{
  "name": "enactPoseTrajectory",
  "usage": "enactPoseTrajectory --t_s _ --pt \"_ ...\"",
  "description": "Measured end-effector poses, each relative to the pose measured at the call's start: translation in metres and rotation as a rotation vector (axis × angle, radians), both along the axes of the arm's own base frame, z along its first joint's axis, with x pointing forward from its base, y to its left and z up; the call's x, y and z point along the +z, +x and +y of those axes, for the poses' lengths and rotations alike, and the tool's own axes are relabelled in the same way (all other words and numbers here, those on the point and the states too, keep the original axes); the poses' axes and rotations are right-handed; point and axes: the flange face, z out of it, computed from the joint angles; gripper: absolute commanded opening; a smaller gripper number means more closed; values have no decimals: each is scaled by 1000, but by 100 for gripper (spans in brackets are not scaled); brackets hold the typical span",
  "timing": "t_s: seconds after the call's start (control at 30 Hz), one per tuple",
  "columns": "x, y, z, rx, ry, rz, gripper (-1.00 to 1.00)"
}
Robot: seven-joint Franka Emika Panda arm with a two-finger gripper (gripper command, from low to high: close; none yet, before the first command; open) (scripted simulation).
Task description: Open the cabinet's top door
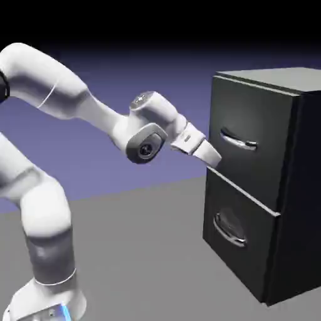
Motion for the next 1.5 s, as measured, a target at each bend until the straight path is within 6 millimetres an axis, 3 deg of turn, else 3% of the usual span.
enactPoseTrajectory --t_s 0.37,0.7,1.1,1.43,1.47,1.5 --pt "22 -13 17 542 -623 -50 0" --pt "31 -27 21 971 -1223 -77 0" --pt "32 -40 10 1388 -1983 -37 0" --pt "25 -44 -8 1629 -2644 117 0" --pt "24 -44 -11 -1612 2654 -139 0" --pt "23 -44 -13 -1560 2607 -158 0"
